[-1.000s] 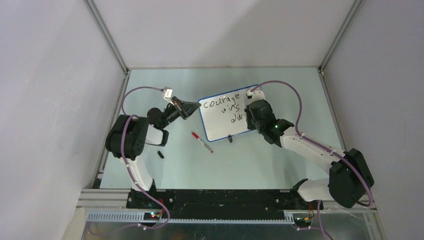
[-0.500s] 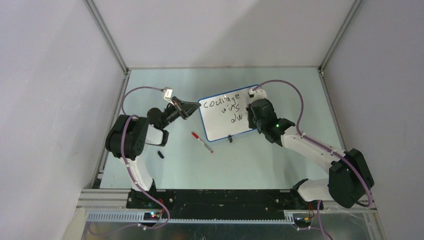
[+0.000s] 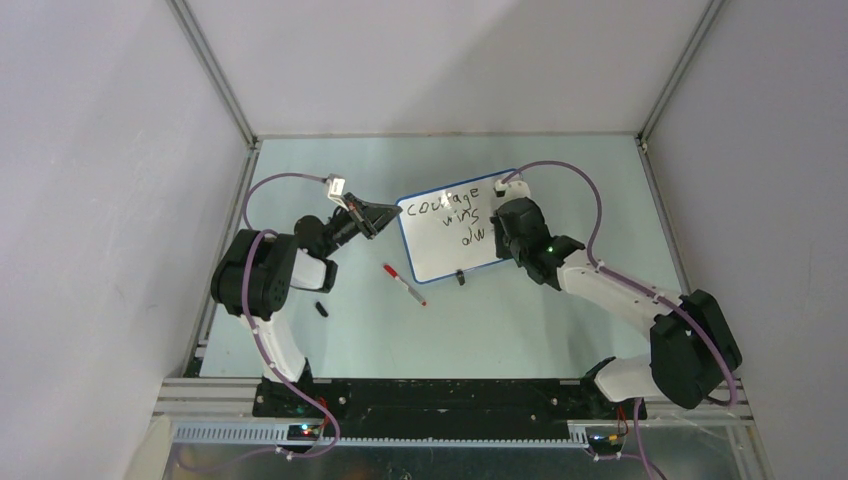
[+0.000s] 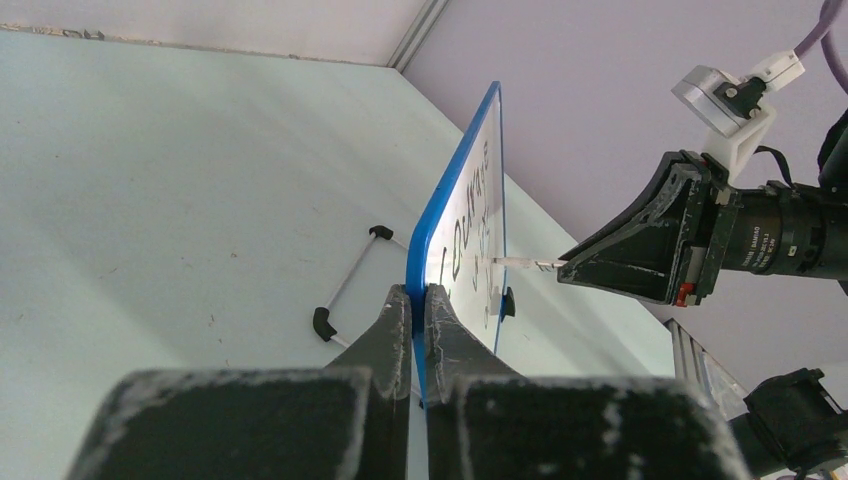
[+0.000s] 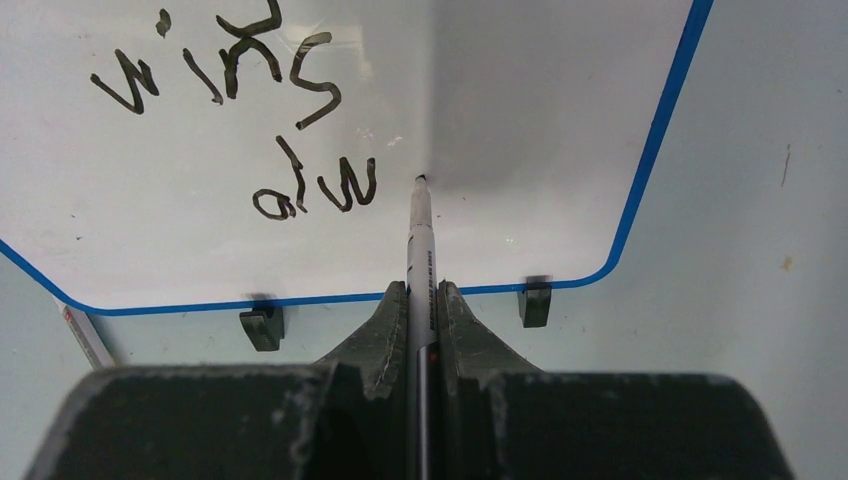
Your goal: Write a sentence on the whiteboard
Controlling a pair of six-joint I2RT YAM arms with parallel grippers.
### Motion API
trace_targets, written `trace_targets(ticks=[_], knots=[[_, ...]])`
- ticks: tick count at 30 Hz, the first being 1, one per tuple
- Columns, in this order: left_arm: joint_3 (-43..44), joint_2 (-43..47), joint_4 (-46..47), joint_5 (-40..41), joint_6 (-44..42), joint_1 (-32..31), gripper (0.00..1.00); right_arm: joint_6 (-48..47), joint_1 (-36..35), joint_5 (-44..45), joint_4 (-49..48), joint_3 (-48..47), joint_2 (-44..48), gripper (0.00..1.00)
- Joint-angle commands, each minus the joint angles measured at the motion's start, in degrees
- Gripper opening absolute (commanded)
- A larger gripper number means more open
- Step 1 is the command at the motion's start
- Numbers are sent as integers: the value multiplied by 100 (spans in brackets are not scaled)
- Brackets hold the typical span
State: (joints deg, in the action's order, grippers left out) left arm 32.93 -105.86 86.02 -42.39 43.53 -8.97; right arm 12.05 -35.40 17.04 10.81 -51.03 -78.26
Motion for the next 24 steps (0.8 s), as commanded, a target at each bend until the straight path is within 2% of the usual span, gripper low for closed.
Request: trace_targets(ticks=[1,24], knots=[[-72,94,170,-108,-266,27,0,55,32,15,-178,-267,-89,0],[-67,97,170,-129,-275,26,0,-51,-32,-298,-251,-294,-166,0]])
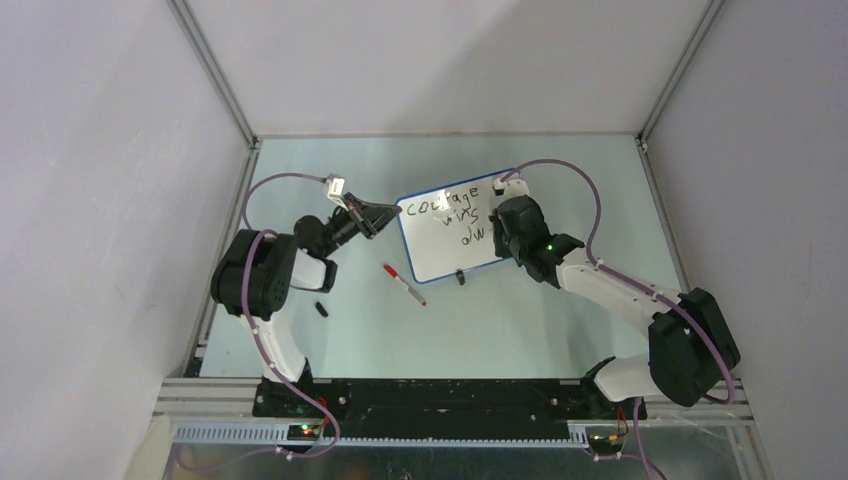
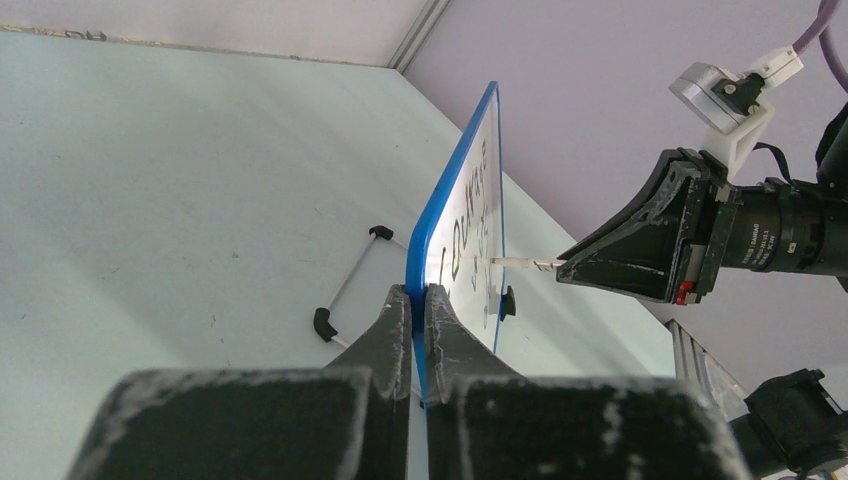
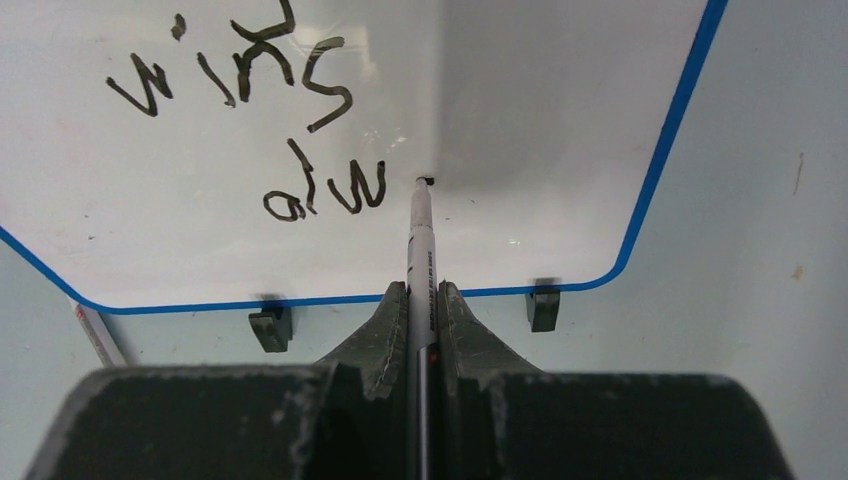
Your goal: Write a sentence on the whiteboard
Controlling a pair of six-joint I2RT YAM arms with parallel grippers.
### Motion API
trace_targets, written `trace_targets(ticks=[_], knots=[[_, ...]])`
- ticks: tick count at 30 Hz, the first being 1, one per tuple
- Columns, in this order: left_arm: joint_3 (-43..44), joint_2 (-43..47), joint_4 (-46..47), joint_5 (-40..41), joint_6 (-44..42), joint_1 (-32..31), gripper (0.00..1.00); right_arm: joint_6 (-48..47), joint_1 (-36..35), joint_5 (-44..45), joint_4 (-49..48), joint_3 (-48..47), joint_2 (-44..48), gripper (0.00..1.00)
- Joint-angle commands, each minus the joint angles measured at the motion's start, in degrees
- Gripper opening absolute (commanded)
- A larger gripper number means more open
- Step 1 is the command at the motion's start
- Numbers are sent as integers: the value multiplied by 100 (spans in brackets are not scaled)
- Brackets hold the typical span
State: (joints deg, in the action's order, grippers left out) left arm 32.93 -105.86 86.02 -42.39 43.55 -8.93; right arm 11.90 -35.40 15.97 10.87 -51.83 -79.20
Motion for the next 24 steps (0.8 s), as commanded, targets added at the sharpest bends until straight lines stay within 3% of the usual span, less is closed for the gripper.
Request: trace_targets(ticks=[1,24], knots=[[-72,100,170,-129,-277,22,0,-37,-34,-199,-247,-213,-66,0],[-76,108,170,-131,-286,23,0,-57,-212,262,250,-213,-166,0]])
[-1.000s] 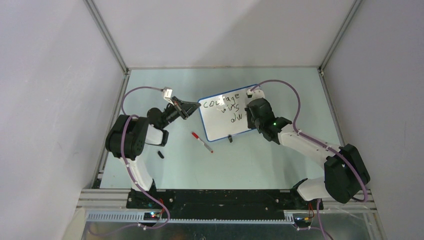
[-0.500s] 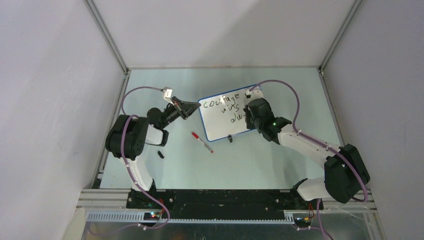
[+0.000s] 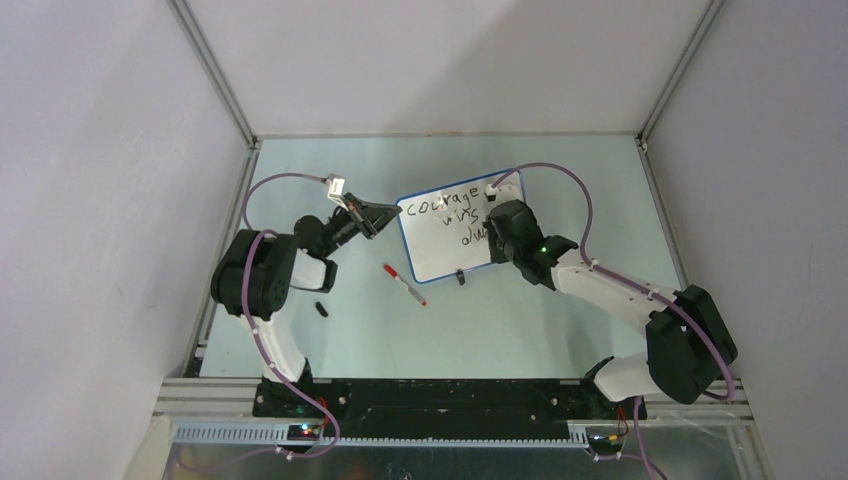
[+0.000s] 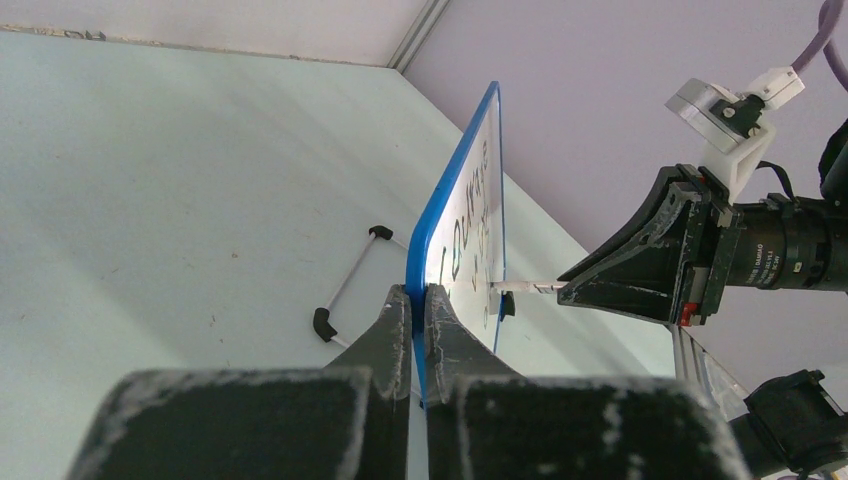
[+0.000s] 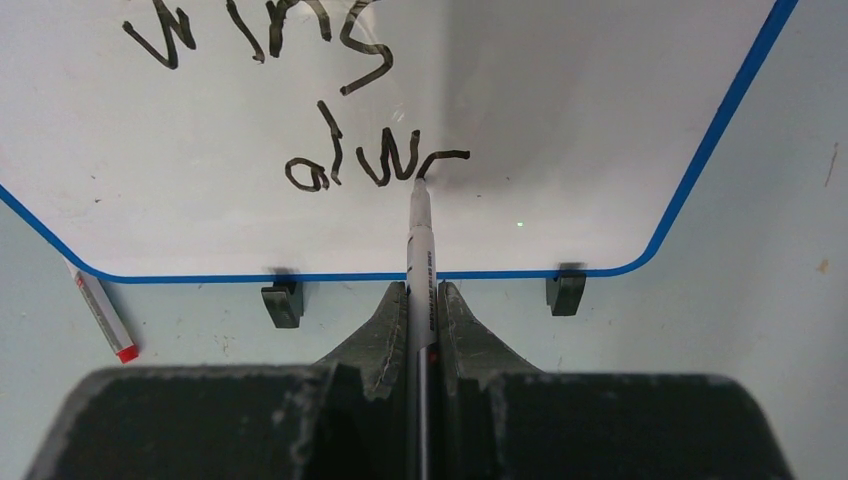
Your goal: Write a sentence on the whiteboard
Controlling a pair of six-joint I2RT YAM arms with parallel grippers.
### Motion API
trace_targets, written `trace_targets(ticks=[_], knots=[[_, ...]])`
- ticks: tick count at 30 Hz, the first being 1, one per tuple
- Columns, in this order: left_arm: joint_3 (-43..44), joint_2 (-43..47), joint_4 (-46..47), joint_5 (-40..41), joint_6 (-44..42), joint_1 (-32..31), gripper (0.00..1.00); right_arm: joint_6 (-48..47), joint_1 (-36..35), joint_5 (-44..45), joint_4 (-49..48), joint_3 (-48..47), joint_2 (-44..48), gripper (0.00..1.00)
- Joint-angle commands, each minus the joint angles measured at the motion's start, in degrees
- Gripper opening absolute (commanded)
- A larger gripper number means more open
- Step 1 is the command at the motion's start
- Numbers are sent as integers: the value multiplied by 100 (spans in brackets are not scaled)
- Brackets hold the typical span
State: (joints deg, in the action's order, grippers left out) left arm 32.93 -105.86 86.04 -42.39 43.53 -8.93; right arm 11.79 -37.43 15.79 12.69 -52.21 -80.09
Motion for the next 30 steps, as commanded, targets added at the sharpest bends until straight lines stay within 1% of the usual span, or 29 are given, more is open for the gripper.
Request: trace_targets(ticks=[1,7,13,30], knots=[[-76,109,168,-125,-283,21,0,-50,-3,308,70,-176,-63,0],[-74,102,168,-122,-283,22,0,-24,58,452,-12,-176,14,0],[-76,101,172,-132,-281,20,0,-12,149,336,-123,-210,68,0],[-59,92,168,-129,-275,17,0,34,219,223,19,-422,-46,0]])
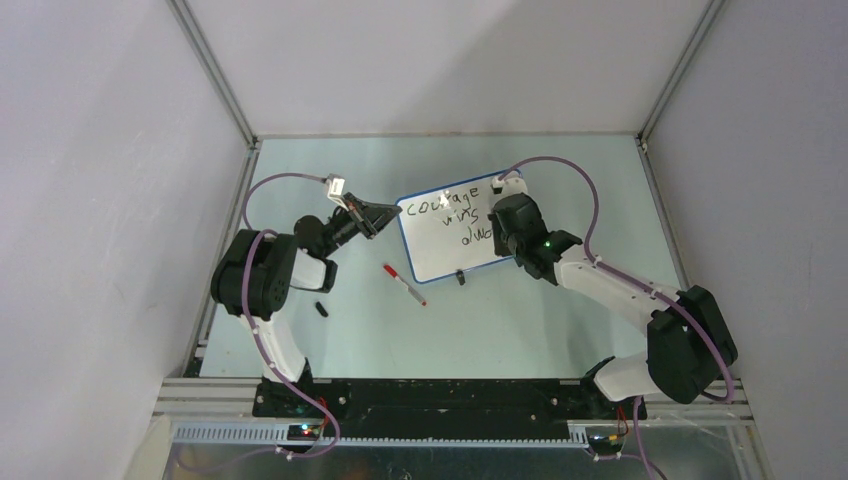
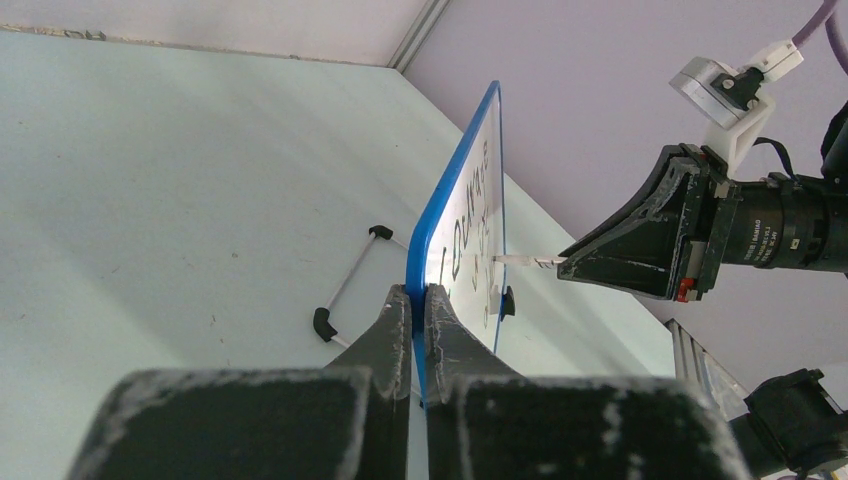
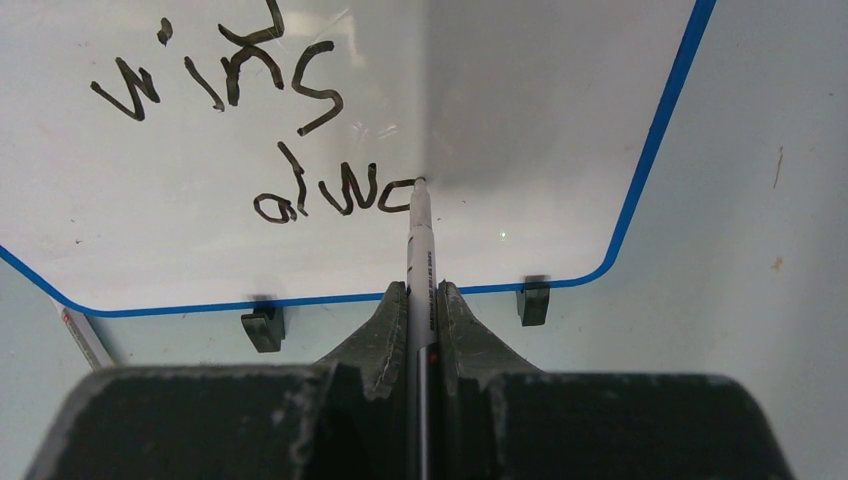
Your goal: Write a sentence on the whiteboard
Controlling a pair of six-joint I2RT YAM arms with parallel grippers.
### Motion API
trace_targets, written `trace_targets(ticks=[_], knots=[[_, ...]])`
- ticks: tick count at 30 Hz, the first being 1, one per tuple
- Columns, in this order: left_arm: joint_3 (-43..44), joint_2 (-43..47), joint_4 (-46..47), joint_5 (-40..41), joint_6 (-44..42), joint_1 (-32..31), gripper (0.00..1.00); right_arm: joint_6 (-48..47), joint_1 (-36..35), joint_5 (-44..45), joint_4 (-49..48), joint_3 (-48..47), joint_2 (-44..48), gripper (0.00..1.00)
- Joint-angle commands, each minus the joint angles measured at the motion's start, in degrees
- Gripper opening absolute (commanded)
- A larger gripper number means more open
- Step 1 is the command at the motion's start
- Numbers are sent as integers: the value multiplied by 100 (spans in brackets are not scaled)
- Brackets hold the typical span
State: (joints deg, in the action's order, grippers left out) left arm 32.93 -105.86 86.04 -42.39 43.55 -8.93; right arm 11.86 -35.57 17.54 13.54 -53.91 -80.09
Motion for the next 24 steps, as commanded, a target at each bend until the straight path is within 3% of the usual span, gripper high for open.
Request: trace_targets(ticks=[1,24], knots=[[-59,92,168,-129,-277,19,0,56,35,44,-28,-252,-60,0],[-57,86,163,-129,-277,18,0,71,-84,157,261,-146,-54,0]])
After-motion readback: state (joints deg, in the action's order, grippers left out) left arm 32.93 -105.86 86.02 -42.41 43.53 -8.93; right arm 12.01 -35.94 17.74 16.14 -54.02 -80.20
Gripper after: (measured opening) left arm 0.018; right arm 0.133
